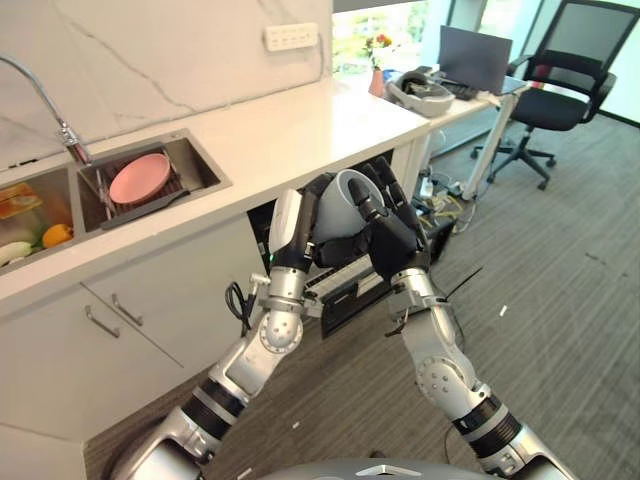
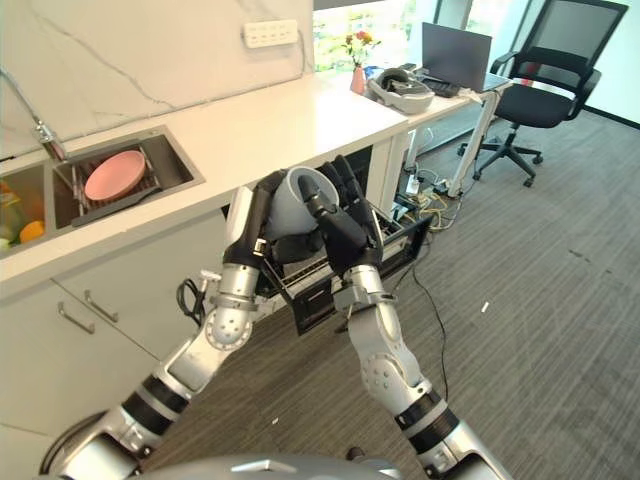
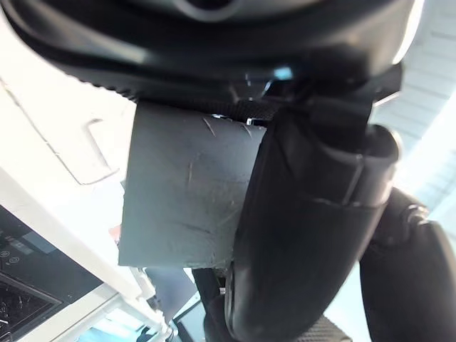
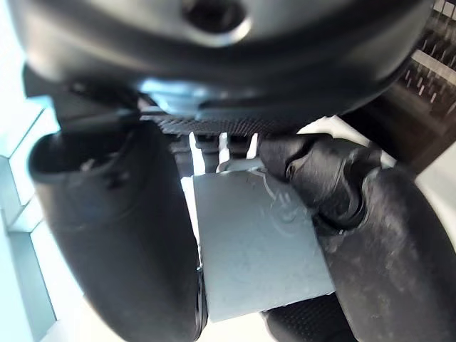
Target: Place the dishes in the dishwasher.
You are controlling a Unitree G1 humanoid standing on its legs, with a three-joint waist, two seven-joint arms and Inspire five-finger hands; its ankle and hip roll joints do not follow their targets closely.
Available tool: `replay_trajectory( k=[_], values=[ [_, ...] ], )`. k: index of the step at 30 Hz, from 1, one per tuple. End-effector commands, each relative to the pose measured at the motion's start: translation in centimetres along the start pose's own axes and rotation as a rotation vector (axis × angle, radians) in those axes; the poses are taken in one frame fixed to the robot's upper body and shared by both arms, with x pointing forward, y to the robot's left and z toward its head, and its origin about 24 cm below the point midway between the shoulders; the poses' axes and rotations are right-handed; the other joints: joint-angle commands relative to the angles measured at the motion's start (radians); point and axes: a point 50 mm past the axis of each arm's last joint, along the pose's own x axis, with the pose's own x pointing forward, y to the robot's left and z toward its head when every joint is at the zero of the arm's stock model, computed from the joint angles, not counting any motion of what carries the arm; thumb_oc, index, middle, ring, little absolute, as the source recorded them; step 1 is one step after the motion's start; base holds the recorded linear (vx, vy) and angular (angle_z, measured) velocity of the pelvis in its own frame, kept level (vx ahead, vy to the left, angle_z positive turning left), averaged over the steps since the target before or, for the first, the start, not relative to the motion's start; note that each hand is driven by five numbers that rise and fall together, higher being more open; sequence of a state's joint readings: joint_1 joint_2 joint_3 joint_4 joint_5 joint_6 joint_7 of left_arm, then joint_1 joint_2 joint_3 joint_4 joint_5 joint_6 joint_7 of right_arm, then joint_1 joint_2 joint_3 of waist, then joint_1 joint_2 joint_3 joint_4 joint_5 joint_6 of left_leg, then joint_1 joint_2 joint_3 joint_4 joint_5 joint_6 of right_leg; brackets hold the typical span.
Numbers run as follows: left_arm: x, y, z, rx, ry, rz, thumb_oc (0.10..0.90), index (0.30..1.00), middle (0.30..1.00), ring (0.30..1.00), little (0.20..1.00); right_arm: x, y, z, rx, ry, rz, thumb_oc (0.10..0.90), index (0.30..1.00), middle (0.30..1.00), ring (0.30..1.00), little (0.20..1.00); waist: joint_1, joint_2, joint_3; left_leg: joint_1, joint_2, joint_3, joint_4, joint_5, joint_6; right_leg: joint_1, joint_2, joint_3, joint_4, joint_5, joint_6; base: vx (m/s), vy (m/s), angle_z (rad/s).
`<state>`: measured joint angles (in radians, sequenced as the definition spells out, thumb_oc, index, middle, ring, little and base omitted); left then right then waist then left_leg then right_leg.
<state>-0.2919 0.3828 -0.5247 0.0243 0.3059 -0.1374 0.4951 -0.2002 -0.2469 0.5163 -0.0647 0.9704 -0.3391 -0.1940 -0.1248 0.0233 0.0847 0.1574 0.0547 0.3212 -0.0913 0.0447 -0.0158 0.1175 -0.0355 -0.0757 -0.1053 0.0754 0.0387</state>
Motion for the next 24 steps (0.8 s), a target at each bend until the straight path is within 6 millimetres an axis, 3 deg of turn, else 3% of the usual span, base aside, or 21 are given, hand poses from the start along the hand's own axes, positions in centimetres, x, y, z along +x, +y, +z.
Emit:
replay_trajectory(
  k=[1,8,19,24],
  values=[
    [3.5,-0.7,4.8,0.054,-0.299,-0.043,0.400,0.300,0.300,0.300,0.300,2.4,9.9,2.7,-0.019,-0.184,0.475,0.800,0.900,0.900,0.900,0.900,-0.005,-0.035,-0.033,0.040,0.056,-0.018,0.004,-0.057,-0.053,0.019,-0.061,-0.018,0.018,-0.057,0.101,0.00,0.005,-0.06],
    [3.8,0.0,5.9,0.137,-0.389,-0.047,0.400,0.300,0.300,0.300,0.300,3.2,9.9,2.0,-0.128,-0.119,0.489,0.800,0.900,0.900,0.900,0.900,-0.009,-0.033,-0.033,0.038,0.061,-0.011,0.004,-0.056,-0.059,0.014,-0.060,-0.015,0.018,-0.054,0.102,0.00,0.000,-0.01],
    [4.3,0.7,5.7,0.230,-0.418,-0.072,0.400,0.300,0.300,0.300,0.300,3.8,9.8,1.2,-0.248,-0.012,0.555,0.800,0.900,0.900,0.900,0.900,-0.010,-0.042,-0.035,0.034,0.064,-0.008,0.004,-0.055,-0.062,0.006,-0.057,-0.009,0.018,-0.051,0.102,0.00,0.001,-0.02],
    [4.8,1.1,5.8,0.272,-0.439,-0.072,0.400,0.300,0.300,0.300,0.300,4.3,10.7,1.3,-0.331,0.003,0.630,0.800,0.900,0.900,0.900,0.900,-0.013,-0.045,-0.039,0.035,0.064,-0.006,0.004,-0.055,-0.063,0.006,-0.056,-0.005,0.018,-0.051,0.101,0.00,0.000,0.00]
  ],
)
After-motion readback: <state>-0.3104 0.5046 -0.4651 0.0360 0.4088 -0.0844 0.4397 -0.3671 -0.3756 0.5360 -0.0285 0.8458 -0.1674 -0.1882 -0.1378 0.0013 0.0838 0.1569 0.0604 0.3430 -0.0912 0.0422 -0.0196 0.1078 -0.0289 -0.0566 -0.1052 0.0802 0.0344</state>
